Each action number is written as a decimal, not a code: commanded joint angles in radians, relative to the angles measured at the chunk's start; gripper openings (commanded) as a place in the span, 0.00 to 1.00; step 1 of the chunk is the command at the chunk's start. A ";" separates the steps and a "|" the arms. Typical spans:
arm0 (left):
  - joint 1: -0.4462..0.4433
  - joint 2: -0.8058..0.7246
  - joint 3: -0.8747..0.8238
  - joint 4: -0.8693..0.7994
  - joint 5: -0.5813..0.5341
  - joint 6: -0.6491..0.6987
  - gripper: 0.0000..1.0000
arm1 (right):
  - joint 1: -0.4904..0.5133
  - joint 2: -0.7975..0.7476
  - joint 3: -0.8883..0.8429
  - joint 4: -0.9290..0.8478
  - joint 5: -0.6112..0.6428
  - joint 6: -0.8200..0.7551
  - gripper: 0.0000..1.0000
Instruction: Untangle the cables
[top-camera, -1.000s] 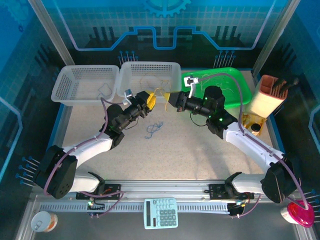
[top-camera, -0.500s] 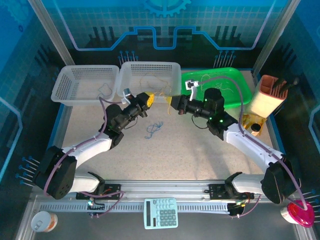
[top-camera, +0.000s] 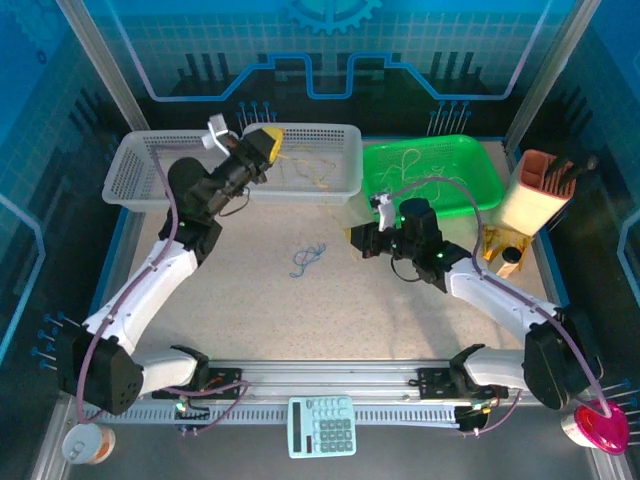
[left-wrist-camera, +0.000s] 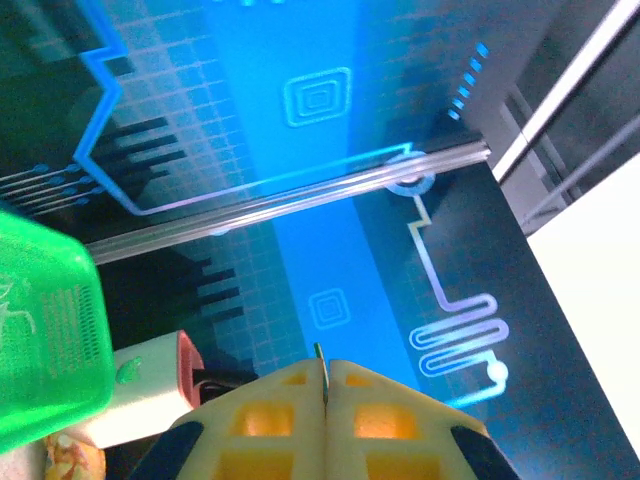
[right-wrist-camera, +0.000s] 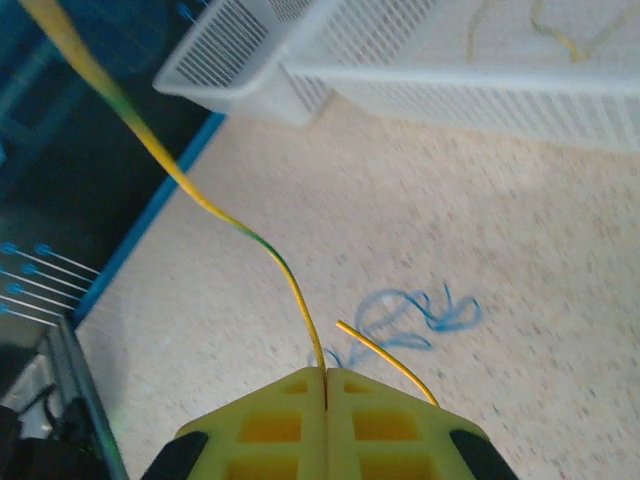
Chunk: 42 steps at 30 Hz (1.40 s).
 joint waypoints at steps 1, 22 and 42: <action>0.029 0.000 0.100 -0.123 0.056 0.127 0.00 | -0.005 0.032 -0.034 -0.011 0.048 -0.035 0.00; 0.101 0.199 0.463 -0.234 0.195 0.209 0.00 | 0.043 0.150 -0.047 0.118 0.050 0.042 0.00; 0.115 0.733 1.204 -0.339 0.261 0.245 0.00 | 0.083 0.125 0.015 0.086 0.123 0.062 0.74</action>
